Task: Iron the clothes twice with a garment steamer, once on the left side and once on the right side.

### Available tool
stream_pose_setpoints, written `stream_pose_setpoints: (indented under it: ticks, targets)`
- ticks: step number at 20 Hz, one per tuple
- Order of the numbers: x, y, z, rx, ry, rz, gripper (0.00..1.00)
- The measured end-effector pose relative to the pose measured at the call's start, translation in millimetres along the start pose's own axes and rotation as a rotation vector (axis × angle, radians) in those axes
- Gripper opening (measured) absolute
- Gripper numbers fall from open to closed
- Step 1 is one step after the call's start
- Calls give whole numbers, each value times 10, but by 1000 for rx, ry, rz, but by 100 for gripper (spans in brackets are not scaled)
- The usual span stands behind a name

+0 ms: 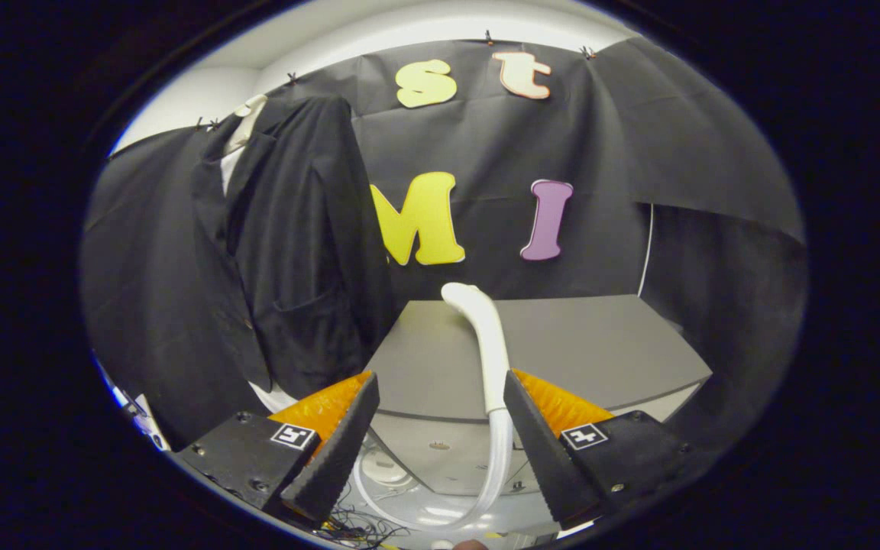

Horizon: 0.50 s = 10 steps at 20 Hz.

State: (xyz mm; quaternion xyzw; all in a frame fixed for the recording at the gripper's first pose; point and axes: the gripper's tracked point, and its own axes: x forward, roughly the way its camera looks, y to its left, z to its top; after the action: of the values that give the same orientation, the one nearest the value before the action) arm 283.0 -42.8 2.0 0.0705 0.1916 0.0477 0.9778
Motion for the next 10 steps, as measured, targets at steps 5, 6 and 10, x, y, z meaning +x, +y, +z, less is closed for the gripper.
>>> stream_pose_setpoints:
  ticks: [5, 6, 10]
  targets:
    - [612, -362, -137, 25, 180, -7, 99]
    - [670, -387, -156, 36, 201, -6, 99]
    - [1006, -524, -216, 48, 306, -11, 98]
